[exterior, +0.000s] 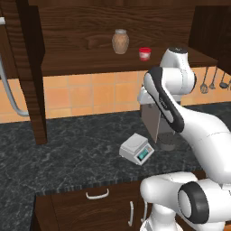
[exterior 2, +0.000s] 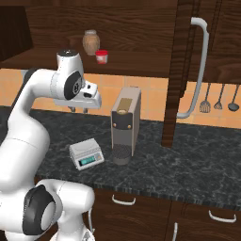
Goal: Pick the jam and place it on the digital scale for weighing, and close the cabinet.
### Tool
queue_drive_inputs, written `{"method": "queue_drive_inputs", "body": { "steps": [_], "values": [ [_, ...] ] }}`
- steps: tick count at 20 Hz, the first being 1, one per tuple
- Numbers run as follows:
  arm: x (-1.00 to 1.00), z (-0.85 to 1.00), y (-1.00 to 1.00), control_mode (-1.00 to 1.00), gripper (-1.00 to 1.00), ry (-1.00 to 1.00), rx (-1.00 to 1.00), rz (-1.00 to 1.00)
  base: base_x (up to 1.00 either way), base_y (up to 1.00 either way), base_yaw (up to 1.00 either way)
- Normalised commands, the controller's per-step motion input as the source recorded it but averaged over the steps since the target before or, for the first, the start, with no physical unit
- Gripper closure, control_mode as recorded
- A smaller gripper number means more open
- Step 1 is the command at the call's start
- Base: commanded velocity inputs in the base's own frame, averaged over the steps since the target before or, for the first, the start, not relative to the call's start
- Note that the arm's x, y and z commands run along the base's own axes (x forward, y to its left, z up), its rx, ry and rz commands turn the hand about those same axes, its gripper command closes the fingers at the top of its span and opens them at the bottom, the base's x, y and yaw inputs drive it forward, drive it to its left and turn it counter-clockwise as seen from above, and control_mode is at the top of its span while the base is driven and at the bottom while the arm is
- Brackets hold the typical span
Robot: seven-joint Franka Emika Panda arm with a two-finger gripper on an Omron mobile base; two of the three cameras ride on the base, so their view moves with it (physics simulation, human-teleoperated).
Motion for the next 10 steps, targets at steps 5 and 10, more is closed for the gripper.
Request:
{"method": "queue_drive_inputs", "body": {
  "steps": [5,10],
  "values": [
    [-0.5,0.0,0.0,-1.0,-1.0,-0.06,-0.01,0.0,0.0,0.0,0.0],
    [-0.63,0.43,0.0,-1.0,-1.0,-0.31,-0.02,0.0,0.0,0.0,0.0]
  ]
}}
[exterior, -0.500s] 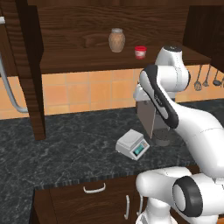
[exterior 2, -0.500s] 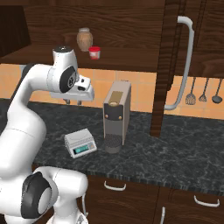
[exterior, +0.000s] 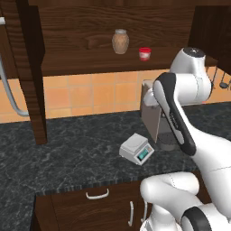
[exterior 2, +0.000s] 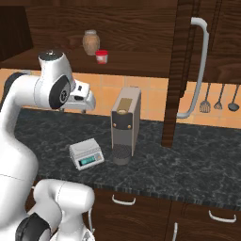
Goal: Pick the jam and place it on the digital scale for weighing, and close the cabinet.
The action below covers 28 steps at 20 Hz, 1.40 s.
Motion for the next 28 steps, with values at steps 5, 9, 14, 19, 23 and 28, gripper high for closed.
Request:
{"method": "queue_drive_inputs", "body": {
  "steps": [5,9,14,19,23,28],
  "values": [
    [-0.41,0.77,0.0,-1.0,-1.0,-0.33,-0.02,0.0,0.0,0.0,0.0],
    [-0.1,0.8,0.02,-1.0,-1.0,-0.3,-0.03,0.0,0.0,0.0,0.0],
    [-0.05,0.67,0.0,-1.0,-1.0,-0.15,-0.01,0.0,0.0,0.0,0.0],
    [0.0,0.44,0.0,-1.0,-1.0,-0.08,0.02,0.0,0.0,0.0,0.0],
    [0.05,0.24,-0.01,-1.0,-1.0,-0.09,0.0,0.01,0.0,0.0,0.0],
    [0.48,0.17,-0.14,-1.0,-1.0,-0.06,0.0,-0.04,0.0,0.0,0.0]
  ]
}}
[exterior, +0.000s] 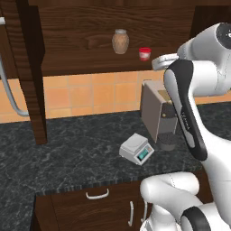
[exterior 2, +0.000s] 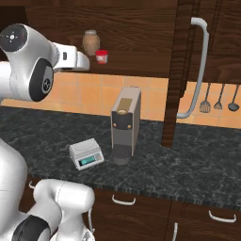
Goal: Pick the jam and place it on the digital scale for weighing, and close the cabinet.
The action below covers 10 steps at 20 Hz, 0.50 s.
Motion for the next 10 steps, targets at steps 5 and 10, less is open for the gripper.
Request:
{"method": "queue_drive_inputs", "body": {
  "steps": [5,10],
  "values": [
    [0.75,0.0,-0.26,-1.0,-1.0,-0.01,0.0,-0.02,0.0,0.0,0.0],
    [0.85,-0.08,-0.11,-1.0,-1.0,0.0,0.0,0.0,0.0,0.0,0.0]
  ]
}}
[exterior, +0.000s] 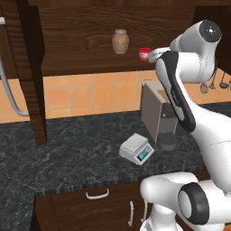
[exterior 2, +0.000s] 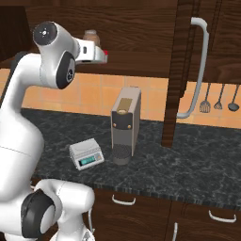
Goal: Pick the jam and place it on the digital scale for weighing, and close the cabinet.
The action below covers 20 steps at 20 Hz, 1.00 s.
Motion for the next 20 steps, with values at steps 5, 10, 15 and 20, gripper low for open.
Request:
{"method": "queue_drive_inputs", "body": {
  "steps": [5,10,15,20],
  "values": [
    [0.89,-0.12,0.0,-1.0,-1.0,0.0,0.01,0.0,0.0,0.0,0.0],
    [0.75,-0.05,0.0,-1.0,-1.0,0.0,0.01,0.0,0.0,0.0,0.0],
    [0.62,-0.03,0.01,-1.0,-1.0,0.01,0.0,0.0,0.0,0.0,0.0],
    [0.6,-0.09,0.01,-1.0,-1.0,0.05,0.0,0.0,0.0,0.0,0.0]
  ]
}}
